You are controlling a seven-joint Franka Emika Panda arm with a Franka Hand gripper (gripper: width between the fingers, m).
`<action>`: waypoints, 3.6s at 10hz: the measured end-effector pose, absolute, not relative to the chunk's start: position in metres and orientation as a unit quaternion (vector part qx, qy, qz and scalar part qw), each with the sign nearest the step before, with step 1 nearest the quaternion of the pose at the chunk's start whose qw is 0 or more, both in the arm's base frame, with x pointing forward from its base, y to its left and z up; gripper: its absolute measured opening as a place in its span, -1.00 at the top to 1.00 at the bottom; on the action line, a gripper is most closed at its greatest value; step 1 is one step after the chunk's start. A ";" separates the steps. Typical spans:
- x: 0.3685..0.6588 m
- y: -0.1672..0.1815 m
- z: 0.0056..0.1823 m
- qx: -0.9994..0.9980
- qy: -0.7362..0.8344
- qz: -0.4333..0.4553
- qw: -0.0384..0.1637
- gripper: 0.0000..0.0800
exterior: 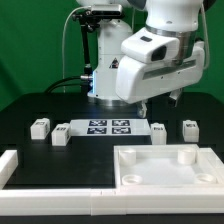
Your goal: Assemble one leg
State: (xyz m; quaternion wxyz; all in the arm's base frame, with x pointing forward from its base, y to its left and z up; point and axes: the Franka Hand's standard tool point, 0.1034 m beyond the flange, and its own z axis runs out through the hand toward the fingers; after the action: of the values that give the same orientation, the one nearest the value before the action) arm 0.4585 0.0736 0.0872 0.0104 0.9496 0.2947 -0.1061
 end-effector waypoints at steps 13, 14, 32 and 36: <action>0.416 0.164 0.078 0.987 0.098 -0.131 0.006 -0.62; 0.410 0.161 0.079 0.981 0.099 -0.168 0.015 -0.62; 0.381 0.167 0.013 0.892 0.090 -0.442 0.041 -0.62; 0.379 0.167 0.009 0.891 0.091 -0.443 0.039 -0.51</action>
Offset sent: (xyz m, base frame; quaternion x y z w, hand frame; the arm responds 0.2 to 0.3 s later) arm -0.0373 0.0245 -0.0075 0.0217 0.0093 0.1673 0.9856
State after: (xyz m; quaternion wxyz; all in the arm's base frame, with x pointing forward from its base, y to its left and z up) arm 0.3790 0.1669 0.0088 0.0395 0.8910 0.0913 -0.4430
